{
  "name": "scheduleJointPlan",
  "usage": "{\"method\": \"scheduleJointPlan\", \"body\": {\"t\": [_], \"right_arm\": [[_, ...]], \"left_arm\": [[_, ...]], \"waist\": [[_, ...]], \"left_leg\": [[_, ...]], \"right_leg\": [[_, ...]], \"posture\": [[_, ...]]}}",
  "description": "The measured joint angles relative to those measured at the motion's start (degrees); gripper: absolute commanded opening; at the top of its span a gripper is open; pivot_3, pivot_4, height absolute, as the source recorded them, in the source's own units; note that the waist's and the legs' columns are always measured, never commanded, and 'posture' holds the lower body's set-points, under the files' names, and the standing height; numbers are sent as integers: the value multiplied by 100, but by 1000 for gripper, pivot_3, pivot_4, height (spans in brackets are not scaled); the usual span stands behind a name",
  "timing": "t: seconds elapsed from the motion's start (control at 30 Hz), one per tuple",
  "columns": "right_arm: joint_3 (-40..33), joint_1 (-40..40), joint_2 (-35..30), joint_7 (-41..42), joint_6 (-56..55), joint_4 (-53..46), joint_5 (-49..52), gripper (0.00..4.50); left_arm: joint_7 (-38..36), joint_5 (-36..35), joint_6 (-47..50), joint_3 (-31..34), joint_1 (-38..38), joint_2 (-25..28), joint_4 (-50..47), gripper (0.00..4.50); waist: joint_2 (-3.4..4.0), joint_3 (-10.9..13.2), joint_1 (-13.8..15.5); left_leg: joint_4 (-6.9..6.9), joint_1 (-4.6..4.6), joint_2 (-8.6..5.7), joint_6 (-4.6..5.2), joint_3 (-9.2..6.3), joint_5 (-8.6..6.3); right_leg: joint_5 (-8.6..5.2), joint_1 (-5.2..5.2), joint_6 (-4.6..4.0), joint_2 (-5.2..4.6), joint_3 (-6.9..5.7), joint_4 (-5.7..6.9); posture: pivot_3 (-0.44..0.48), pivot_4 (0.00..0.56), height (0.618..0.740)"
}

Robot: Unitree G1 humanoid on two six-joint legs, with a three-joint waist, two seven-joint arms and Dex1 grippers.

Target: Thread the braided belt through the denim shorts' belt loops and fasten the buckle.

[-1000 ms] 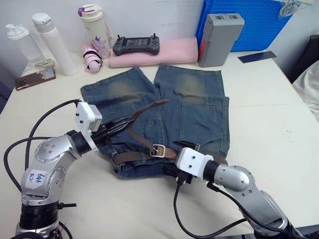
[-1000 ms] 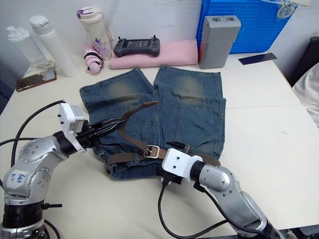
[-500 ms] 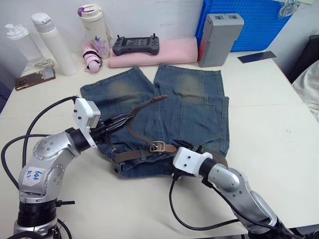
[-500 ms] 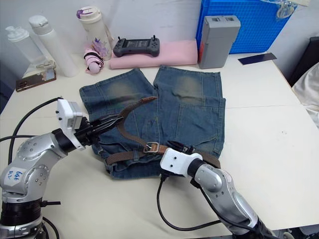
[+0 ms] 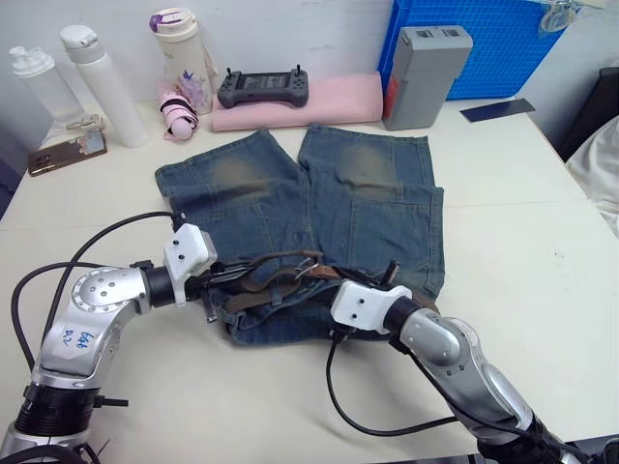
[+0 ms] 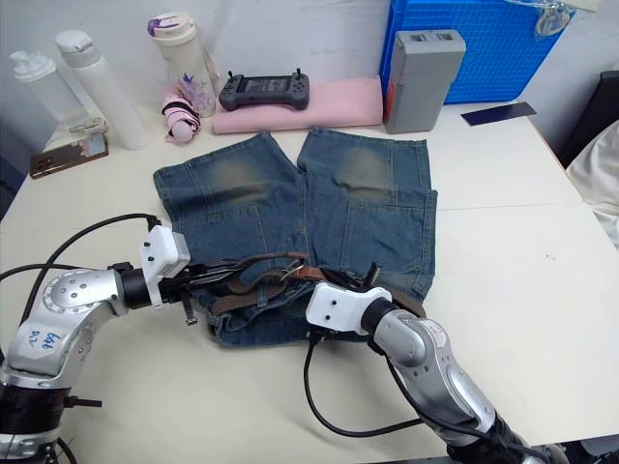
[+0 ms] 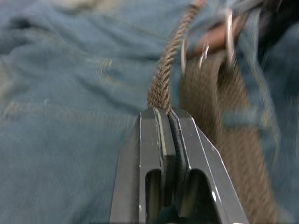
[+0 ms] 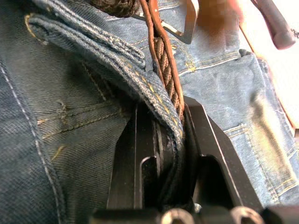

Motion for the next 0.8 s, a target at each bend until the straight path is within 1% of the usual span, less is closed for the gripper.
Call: {"method": "scheduleJointPlan", "body": {"t": [0.13,0.23,0.37,0.8], "right_arm": [[0,11,113,37,17,74,-36,13],[-1,23,174,102,47,85,-36,13],[-2,29,241,126,104,103,-36,13],[-2,43,340,209,235,132,-37,13]], "left_arm": [[-210,110,-205,-17,-208,91,246,0],[-477,144,-426,-17,-256,286,321,0],[-668,145,-527,-20,-254,300,391,0],[-728,349,-490,-104,-159,454,417,0]], "waist": [[0,0,-2],[0,0,-25],[0,0,-69],[0,0,-115]], "left_leg": [[1,0,-1,1,0,1],[1,0,-1,1,0,1],[8,1,-2,2,0,1],[30,0,-7,2,-3,1]], "right_leg": [[0,0,0,0,-1,5],[0,-2,0,0,0,8],[0,-5,-1,-1,0,27],[-1,-7,-2,-6,4,50]], "posture": [[0,150,740],[0,150,740],[0,150,740],[0,150,740]]}}
